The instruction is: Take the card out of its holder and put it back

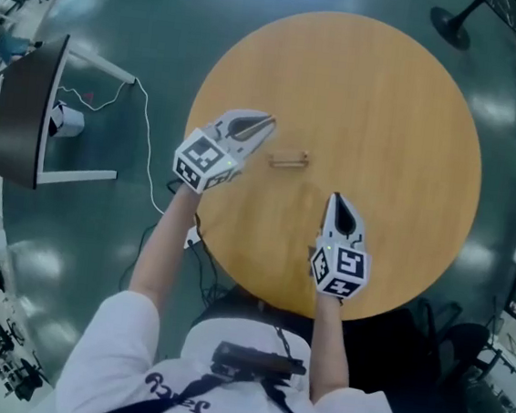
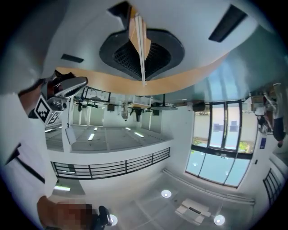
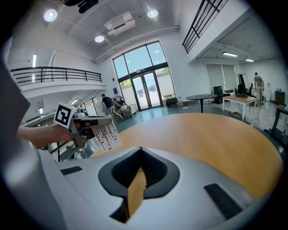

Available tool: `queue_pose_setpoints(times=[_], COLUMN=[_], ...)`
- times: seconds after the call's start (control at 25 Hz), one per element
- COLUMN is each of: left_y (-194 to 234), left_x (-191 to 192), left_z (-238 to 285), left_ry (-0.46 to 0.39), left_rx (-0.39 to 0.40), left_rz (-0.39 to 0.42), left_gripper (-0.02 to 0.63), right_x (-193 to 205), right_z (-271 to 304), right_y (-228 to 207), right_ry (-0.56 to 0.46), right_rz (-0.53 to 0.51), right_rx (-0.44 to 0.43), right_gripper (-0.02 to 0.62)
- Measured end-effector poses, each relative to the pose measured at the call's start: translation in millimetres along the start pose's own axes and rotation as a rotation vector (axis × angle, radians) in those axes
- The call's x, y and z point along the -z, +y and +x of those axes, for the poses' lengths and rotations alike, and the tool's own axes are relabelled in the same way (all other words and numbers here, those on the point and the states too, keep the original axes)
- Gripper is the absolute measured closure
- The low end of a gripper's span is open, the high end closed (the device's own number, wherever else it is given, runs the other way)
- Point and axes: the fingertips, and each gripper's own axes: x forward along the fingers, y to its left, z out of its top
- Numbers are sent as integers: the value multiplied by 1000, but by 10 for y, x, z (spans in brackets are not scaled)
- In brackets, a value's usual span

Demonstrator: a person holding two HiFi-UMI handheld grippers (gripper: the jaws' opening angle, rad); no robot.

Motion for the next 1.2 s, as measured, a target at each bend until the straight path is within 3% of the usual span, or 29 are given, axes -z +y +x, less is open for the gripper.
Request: queue_pose_setpoints(times=[0.2,0.6,1.2], left_y=[-306,-663,-803], left_x=[-81,-129,-39], left_z=[170,302,402], left_ry=[-22,-35,-14], left_rx=[179,362,416], left_rz=[51,80,77], left_gripper=[578,578,578], right_x=[23,62,64], right_z=[8,36,17], right_y=[-39,-119,-160], right_ry=[12,33,30], right_rz=[1,-6,20], right_rx=[0,16,33], right_gripper=[572,572,572])
